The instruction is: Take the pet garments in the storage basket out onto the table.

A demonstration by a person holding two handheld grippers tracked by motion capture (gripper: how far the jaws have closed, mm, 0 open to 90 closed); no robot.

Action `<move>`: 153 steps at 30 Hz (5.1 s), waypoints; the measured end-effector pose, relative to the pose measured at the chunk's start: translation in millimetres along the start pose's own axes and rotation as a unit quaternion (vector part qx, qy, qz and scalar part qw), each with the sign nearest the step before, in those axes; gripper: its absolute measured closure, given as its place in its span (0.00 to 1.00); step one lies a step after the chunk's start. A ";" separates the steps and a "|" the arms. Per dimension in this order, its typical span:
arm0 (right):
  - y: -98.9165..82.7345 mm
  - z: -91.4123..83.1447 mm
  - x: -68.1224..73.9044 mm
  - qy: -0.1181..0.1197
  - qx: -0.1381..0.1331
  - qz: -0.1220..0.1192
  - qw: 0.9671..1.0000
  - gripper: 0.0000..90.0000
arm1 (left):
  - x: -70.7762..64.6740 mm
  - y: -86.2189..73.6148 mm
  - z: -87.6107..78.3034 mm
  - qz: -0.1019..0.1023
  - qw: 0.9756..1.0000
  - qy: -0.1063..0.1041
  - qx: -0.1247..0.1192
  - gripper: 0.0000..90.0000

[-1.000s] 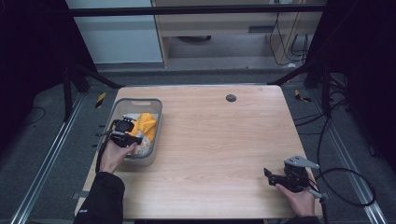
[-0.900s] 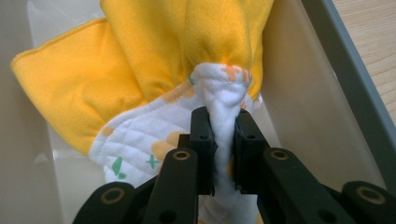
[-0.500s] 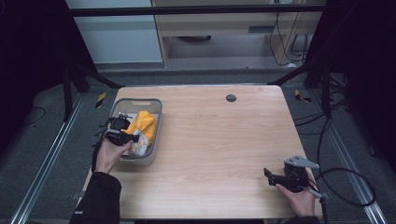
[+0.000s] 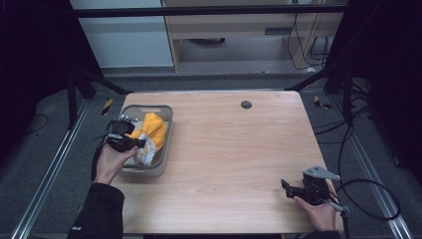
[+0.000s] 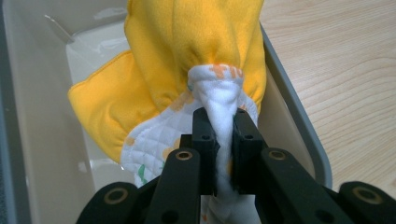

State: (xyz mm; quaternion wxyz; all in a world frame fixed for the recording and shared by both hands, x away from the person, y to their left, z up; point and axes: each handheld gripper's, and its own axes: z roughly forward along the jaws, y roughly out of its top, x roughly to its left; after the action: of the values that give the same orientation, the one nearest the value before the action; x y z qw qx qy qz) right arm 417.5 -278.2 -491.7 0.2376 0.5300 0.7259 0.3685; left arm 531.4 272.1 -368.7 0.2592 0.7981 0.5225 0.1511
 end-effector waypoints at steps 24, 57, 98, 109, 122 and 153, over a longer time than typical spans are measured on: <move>0.1 -0.6 0.0 -0.001 -0.001 -0.001 1.000 0.13 | -11.9 8.2 -47.6 0.033 0.999 -0.008 -0.039 0.92; 0.4 -1.7 -0.1 -0.001 -0.002 0.000 1.000 0.13 | -81.0 19.4 -68.8 0.127 0.987 -0.077 -0.055 0.91; -0.2 -2.0 -0.7 -0.004 -0.004 -0.006 1.000 0.13 | -151.6 22.0 -28.7 0.201 0.970 -0.133 -0.036 0.91; -0.1 -1.8 -0.8 -0.004 -0.003 -0.006 1.000 0.13 | -166.4 18.5 -10.2 0.223 0.965 -0.140 -0.019 0.91; -0.1 -1.9 -0.9 -0.003 -0.002 -0.006 1.000 0.13 | -177.8 14.0 8.5 0.229 0.962 -0.152 -0.009 0.91; -0.3 -1.6 -0.6 -0.004 0.000 -0.007 1.000 0.14 | -201.9 -1.3 51.1 0.250 0.955 -0.162 0.018 0.91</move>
State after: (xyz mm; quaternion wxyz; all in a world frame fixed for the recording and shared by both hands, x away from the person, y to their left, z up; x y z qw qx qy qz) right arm 416.4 -279.3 -491.0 0.2432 0.5266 0.7284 0.3647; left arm 474.1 75.2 -405.3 0.2797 0.9215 0.2603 0.0698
